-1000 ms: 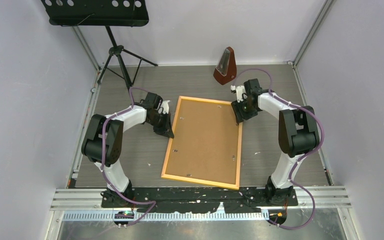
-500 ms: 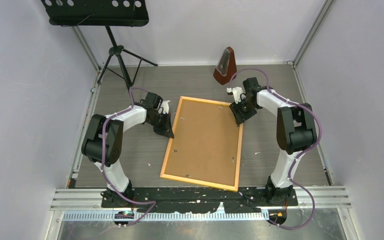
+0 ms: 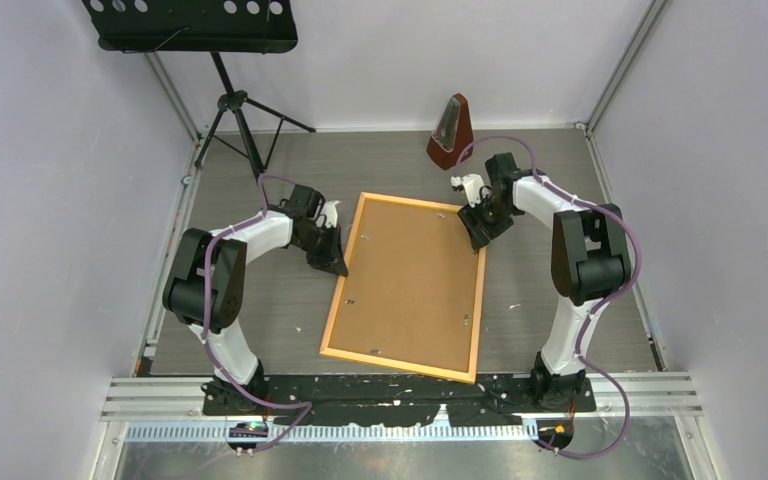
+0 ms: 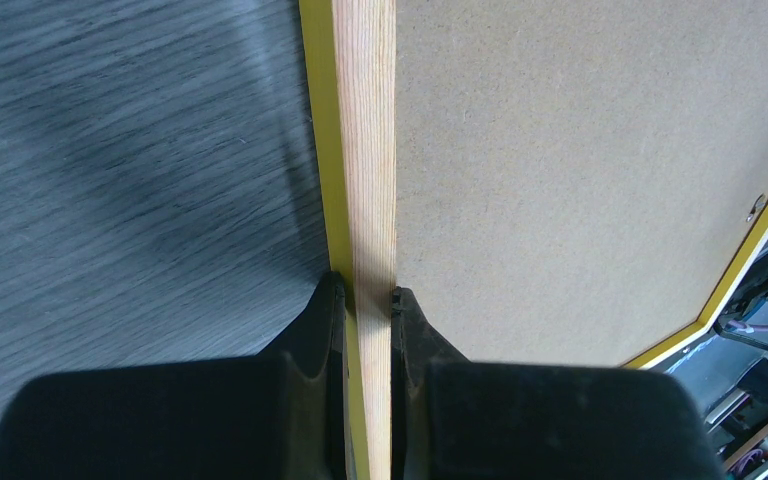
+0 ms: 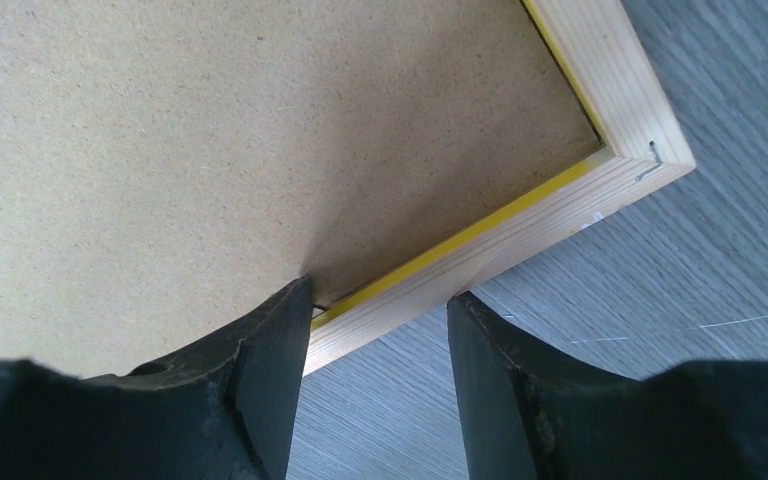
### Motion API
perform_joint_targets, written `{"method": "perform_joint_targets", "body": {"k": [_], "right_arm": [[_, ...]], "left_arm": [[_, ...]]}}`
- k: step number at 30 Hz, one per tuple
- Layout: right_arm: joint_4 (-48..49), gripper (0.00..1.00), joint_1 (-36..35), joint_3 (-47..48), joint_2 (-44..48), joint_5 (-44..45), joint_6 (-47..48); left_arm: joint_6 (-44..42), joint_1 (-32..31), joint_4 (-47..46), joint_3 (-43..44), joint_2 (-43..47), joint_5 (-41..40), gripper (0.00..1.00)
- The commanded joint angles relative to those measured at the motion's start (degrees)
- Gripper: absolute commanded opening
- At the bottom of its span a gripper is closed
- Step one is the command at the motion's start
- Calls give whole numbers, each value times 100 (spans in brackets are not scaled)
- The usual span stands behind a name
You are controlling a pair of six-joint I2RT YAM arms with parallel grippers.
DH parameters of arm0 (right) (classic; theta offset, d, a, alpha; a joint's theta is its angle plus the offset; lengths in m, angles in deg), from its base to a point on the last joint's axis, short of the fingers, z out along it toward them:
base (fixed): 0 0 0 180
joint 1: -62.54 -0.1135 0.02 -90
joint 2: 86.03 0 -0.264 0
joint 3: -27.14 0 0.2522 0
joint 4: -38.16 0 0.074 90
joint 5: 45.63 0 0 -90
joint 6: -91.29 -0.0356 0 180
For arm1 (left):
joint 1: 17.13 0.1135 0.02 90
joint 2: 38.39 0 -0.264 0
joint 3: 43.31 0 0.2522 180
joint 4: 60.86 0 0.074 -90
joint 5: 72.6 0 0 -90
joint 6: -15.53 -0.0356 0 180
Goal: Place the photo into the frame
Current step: Install the photo frame at the center of the board.
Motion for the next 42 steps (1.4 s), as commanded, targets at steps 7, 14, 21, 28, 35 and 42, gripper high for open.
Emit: {"method": "perform_joint_targets", "body": {"k": [7,14,21,28,35,42], "right_arm": [[-702,58,35,234,-297,123,765],[-712,59,57,200,-363,153,923],[-739,61,53,98,-313,180,1252],[-875,65,50,107,-281,51,1402],[-972,67,53,37,-191,-5,1758],[-1097,69,53,78,-138,-151,2027]], "left_arm": [[-210,55,-182,-139,-208,-271,0],[-215,63,-186,-144,-211,-277,0],[-215,62,-188,-147,-217,-283,0],[-211,64,-181,-133,-224,-288,0],[-210,64,-179,-136,-224,-285,0],[-206,64,-179,-140,-220,-289,0]]}}
